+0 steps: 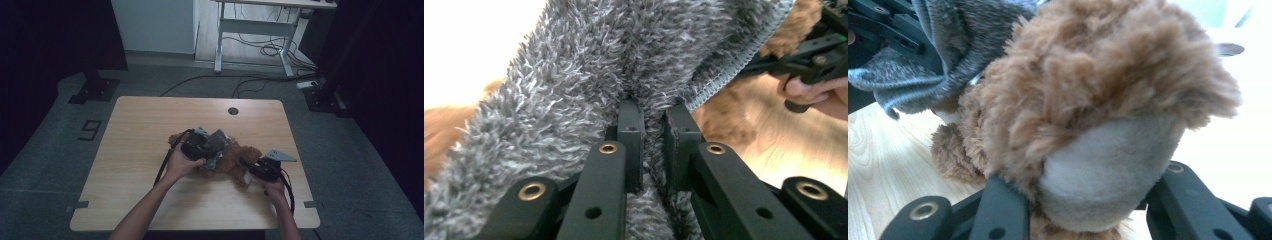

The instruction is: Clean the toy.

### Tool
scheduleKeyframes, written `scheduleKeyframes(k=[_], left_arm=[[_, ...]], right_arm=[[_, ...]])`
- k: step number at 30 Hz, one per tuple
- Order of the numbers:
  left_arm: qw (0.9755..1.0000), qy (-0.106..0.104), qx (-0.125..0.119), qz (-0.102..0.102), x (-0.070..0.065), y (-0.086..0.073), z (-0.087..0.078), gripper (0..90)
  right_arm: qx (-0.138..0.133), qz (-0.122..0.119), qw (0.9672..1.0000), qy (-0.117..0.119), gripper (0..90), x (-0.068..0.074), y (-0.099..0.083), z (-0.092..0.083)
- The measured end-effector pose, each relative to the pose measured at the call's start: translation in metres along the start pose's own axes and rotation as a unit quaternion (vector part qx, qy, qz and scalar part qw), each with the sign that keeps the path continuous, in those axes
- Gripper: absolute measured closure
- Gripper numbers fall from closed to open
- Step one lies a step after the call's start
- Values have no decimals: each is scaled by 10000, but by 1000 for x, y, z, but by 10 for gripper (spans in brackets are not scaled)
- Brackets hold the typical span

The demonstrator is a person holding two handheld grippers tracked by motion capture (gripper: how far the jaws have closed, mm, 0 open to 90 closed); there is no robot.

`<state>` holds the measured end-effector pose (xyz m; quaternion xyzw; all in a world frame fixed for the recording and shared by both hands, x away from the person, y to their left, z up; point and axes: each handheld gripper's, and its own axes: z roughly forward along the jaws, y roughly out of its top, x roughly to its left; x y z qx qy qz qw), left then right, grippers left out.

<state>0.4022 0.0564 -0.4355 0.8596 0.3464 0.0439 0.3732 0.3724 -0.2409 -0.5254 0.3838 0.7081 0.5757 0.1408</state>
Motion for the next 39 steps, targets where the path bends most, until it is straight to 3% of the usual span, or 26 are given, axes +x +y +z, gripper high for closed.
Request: scheduleKeyframes(k=[5,11,18,22,25,31,33,39], left_arm=[[9996,-18,-273,-82,4,-4,-14,793],[9982,-34,-585,143,-17,14,-14,791],[9972,-235,-632,320,-44,41,12,791],[9968,-389,-511,471,-62,50,31,791],[9975,-345,-333,520,-67,52,45,790],[9991,-171,-213,331,-54,44,49,791],[9994,-185,-247,182,-45,39,45,791],[9995,-96,-299,60,-29,29,31,791]], right_arm=[[-31,-76,10000,45,647,2,0,1],[-30,-85,9999,47,648,2,0,2],[-16,-97,9999,65,648,2,0,1],[-7,-84,9999,70,648,3,0,1],[-11,-95,9999,67,649,3,0,1],[43,-111,9999,65,652,2,-1,1],[45,-132,9999,64,652,2,-1,2],[52,-133,9999,79,652,2,-1,1]])
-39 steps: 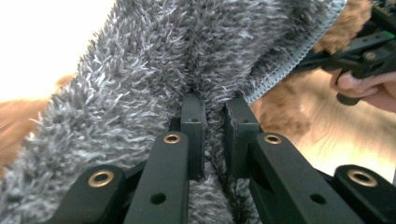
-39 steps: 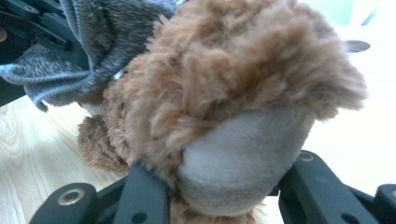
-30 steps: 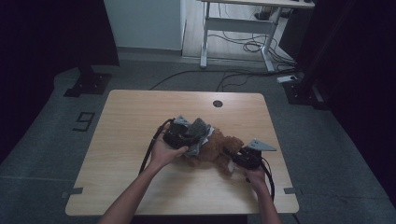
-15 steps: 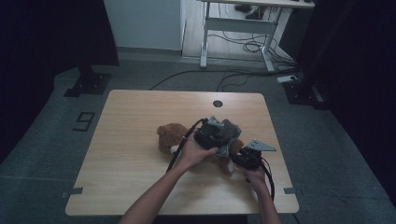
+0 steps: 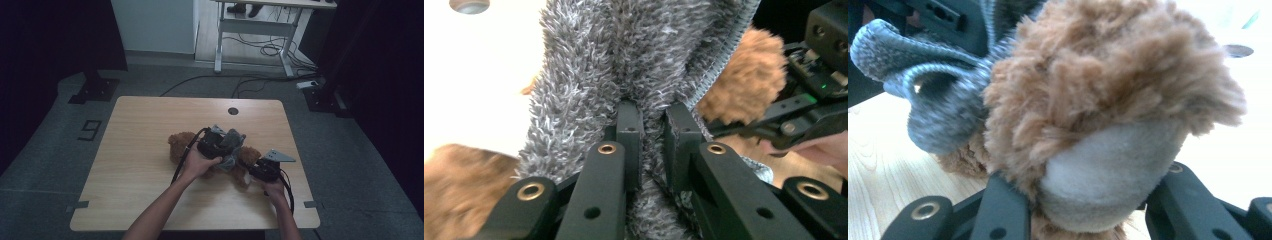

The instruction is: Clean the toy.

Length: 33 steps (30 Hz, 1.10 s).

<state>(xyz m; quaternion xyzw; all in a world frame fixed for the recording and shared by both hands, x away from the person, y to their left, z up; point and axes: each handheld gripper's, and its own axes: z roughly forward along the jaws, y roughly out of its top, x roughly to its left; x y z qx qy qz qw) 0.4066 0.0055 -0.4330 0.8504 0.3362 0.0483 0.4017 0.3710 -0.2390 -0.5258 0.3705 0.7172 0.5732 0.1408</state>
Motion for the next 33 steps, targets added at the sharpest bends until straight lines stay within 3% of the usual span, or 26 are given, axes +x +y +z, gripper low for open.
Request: scheduleKeyframes(k=[11,14,24,33], left_arm=[[9992,261,-90,-277,34,-25,-31,791],[9990,198,-151,-378,40,-31,-37,791],[9983,161,-353,-444,46,-39,-52,791],[9969,305,-496,-527,55,-48,-76,791]], right_arm=[[-18,24,10000,25,652,-1,-1,0],[-20,14,10000,49,652,-1,-1,0],[-4,-33,10000,89,651,-2,-2,0],[10,-22,10000,84,652,-2,-2,0]])
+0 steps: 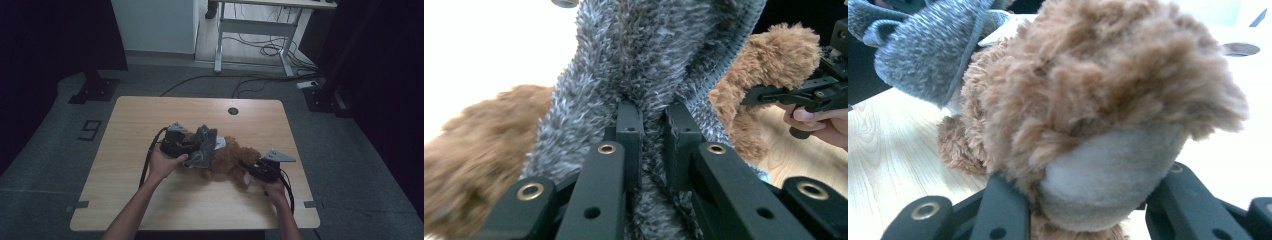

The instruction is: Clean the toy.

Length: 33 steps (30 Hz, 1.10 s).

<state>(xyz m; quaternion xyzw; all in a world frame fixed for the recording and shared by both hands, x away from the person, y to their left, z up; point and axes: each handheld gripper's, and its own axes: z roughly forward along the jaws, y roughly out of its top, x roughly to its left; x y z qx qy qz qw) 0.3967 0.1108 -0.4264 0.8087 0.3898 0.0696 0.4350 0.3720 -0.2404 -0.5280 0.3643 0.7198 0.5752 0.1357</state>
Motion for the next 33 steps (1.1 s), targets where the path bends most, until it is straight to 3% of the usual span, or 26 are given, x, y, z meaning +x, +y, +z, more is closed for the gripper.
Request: scheduleKeyframes(k=[6,9,15,20,23,25,28,33], left_arm=[[9999,100,-110,-40,4,-1,-14,791],[9999,30,-165,34,-7,6,-11,791],[9987,-293,-180,376,-45,31,11,791],[9960,-579,-57,673,-84,52,45,791],[9955,-566,99,752,-96,55,65,791],[9954,-475,272,782,-98,53,78,791],[9959,-324,443,719,-89,44,89,791],[9980,-319,307,445,-65,31,74,793]], right_arm=[[-5,24,10000,-11,653,0,0,1],[-9,33,10000,-21,654,0,0,1],[-8,18,10000,-25,655,1,0,1],[-5,29,10000,-23,655,2,0,1],[-9,14,10000,-20,655,3,0,1],[-13,-1,10000,-18,655,3,0,0],[-4,-37,10000,-29,655,3,1,0],[19,-50,10000,-14,656,2,1,0]])
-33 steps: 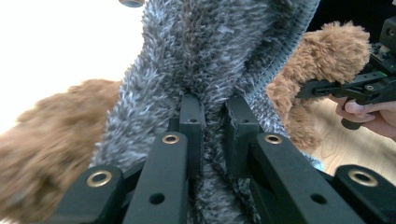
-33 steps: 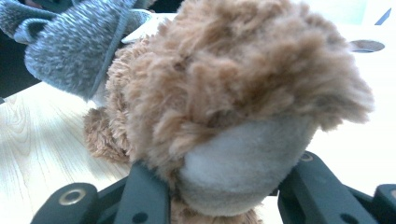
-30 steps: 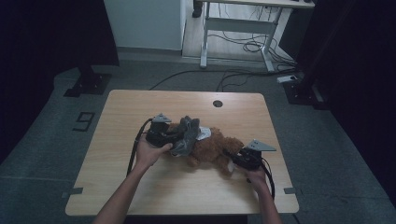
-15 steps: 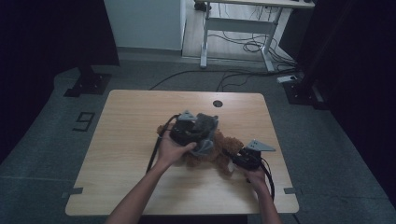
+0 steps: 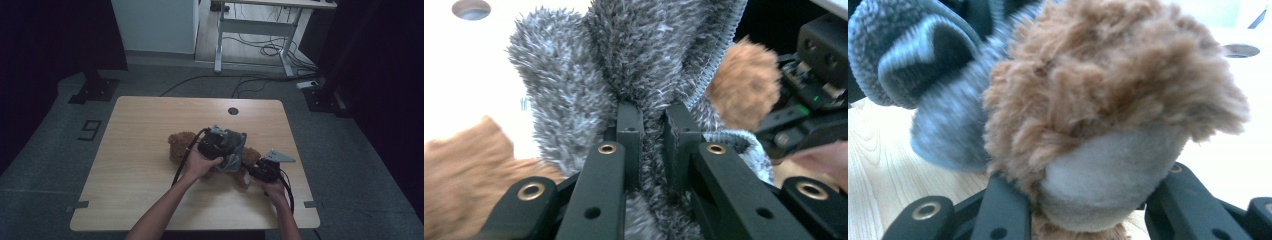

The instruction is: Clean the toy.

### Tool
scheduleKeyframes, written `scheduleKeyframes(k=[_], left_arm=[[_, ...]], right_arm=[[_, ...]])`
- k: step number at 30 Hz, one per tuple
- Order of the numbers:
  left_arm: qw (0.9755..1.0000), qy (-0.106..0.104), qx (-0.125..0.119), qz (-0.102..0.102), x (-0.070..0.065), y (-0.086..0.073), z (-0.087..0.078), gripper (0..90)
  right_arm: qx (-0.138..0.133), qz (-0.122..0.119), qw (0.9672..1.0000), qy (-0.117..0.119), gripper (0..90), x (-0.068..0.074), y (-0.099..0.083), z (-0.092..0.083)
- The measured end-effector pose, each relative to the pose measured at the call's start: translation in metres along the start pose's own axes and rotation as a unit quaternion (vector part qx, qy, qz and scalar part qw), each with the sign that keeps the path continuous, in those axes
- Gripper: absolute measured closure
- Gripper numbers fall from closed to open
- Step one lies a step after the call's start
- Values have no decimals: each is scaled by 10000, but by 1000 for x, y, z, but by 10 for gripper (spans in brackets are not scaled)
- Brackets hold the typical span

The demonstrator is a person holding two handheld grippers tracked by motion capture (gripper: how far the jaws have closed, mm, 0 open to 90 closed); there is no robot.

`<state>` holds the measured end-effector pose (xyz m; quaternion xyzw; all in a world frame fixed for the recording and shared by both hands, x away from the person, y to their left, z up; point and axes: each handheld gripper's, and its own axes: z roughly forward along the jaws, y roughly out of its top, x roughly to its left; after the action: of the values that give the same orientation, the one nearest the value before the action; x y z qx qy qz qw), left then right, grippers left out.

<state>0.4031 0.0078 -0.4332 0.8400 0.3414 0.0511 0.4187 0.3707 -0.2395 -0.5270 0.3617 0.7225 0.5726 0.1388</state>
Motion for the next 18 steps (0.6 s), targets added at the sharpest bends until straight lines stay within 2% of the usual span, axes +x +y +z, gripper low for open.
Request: scheduleKeyframes(k=[4,7,11,18], left_arm=[[9997,215,-67,-47,13,-13,-21,793],[9990,401,-95,-180,30,-28,-36,794],[9986,252,-230,-408,45,-41,-50,794],[9977,349,-396,-422,52,-48,-74,792]], right_arm=[[-9,8,10000,-11,655,0,0,0],[-9,20,10000,-8,655,-1,0,0],[-5,1,10000,27,655,-1,0,0],[2,-25,10000,44,656,-1,0,-1]])
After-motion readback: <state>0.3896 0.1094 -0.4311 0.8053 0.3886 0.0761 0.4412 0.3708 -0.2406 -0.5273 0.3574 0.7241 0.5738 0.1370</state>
